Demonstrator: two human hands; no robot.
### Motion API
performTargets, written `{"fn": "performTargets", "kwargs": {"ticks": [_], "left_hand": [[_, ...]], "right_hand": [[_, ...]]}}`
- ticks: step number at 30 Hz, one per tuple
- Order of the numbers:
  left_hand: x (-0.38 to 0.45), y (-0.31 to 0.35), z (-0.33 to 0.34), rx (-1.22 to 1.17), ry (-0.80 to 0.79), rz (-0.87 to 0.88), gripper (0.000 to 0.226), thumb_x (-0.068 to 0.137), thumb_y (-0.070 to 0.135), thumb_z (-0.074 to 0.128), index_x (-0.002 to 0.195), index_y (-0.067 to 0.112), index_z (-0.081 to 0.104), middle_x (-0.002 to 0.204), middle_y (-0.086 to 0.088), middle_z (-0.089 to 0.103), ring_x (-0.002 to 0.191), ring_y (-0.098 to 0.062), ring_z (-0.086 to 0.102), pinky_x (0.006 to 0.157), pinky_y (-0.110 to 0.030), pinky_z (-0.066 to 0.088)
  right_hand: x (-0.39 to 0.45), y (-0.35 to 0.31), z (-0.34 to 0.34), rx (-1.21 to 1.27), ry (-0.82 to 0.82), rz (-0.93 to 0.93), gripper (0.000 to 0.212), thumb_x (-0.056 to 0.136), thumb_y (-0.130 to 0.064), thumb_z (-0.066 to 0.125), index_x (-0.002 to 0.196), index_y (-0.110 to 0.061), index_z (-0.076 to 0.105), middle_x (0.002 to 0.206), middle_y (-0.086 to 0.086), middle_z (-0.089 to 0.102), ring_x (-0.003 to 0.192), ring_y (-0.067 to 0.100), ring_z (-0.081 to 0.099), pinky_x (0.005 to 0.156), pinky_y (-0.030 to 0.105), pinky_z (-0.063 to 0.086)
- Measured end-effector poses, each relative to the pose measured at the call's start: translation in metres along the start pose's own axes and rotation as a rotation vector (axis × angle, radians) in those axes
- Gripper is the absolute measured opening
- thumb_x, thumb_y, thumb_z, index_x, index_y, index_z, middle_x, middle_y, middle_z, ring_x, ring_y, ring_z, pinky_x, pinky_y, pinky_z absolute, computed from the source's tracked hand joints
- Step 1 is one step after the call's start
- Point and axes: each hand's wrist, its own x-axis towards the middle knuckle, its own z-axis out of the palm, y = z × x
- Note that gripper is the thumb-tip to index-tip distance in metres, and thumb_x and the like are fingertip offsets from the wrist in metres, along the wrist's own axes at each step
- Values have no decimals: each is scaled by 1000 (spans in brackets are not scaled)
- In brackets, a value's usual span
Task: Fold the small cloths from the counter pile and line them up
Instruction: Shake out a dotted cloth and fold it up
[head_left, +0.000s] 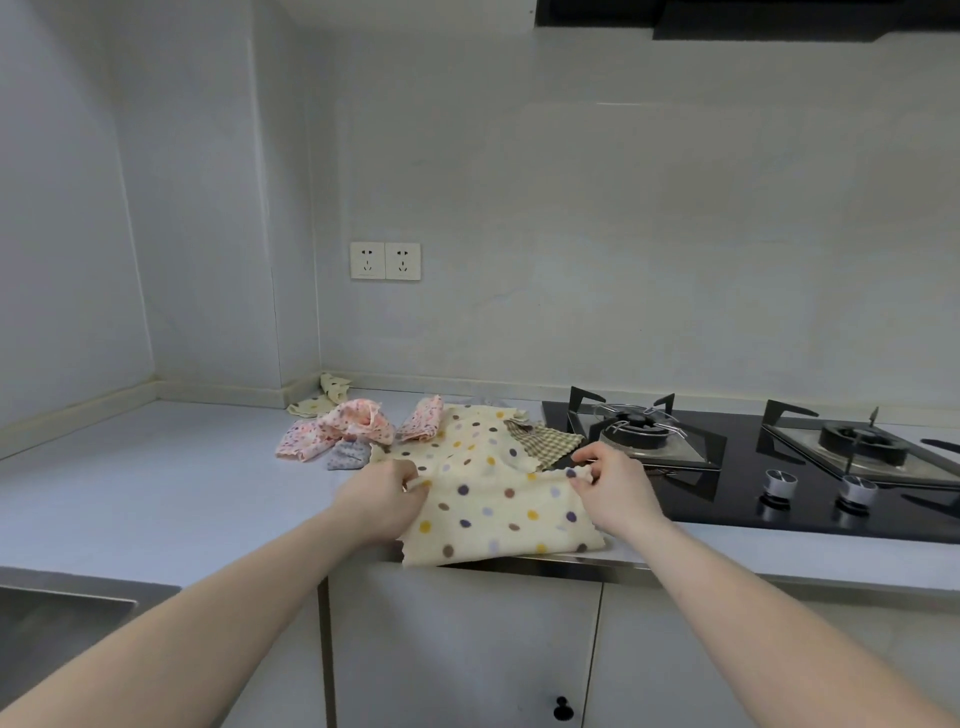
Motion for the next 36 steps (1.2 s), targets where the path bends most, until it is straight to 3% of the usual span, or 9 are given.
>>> {"fn": "performTargets", "kwargs": {"ticks": [3,8,12,18,23,26,29,34,36], "left_hand": [[5,-1,12,21,2,-37,18,97,33,51,109,22,59,105,4,57,97,-20,57,74,-31,42],[14,-9,28,-69,-9,-106,14,88,35,53,101,30,54,101,11,60,97,-16,56,83,-35,52],[14,-13,43,-130,56,-63,17,89,37,54,103,35,63,104,14,57,105,-15,53,91,-34,48],[16,-22,49,-207,71,-27,8,90,33,64,98,35,65,107,18,54,100,-10,53,81,-28,42],[18,-20,50,-253,103,-68,8,90,35,64,97,33,61,102,15,63,87,-8,58,69,-28,43],[18,-22,51,-311,104,-73,20,88,29,65,106,32,57,107,17,61,88,-4,58,70,-26,45],[16,-23,51,-337,117,-71,30,86,21,65,112,32,53,105,16,58,84,-5,58,66,-26,44],[15,-23,52,-402,192,-55,25,90,15,65,105,33,58,98,13,61,78,-6,57,62,-20,42],[15,-23,52,-439,212,-49,21,92,15,65,104,31,60,98,12,61,81,-7,59,64,-19,44]], "right_hand": [[3,3,14,-71,11,12,26,96,-24,65,121,-31,63,108,-4,71,97,18,62,72,30,45],[-5,14,29,-131,-29,-21,40,99,-27,62,137,-28,53,122,-5,70,117,19,57,87,33,49],[-11,23,34,-15,13,-17,40,100,-33,59,140,-29,55,121,-5,67,123,16,49,99,32,45],[-4,30,40,-119,-23,-38,35,96,-45,54,126,-31,67,101,-13,50,108,15,50,88,32,44],[-3,30,41,-224,-86,-36,40,97,-46,48,133,-37,63,120,-5,54,117,20,47,98,35,43],[-2,29,42,-293,-118,-46,39,99,-48,46,134,-41,61,123,-3,54,117,23,45,101,37,42],[-1,29,41,-318,-142,-52,33,99,-48,46,126,-41,64,119,-3,54,114,23,45,98,37,42],[-3,29,38,-184,-96,-69,10,98,-36,56,100,-33,65,103,-10,52,107,23,53,82,32,41],[-4,29,35,-14,-70,-33,8,99,-29,58,92,-30,62,99,-8,58,89,23,67,71,31,48]]}}
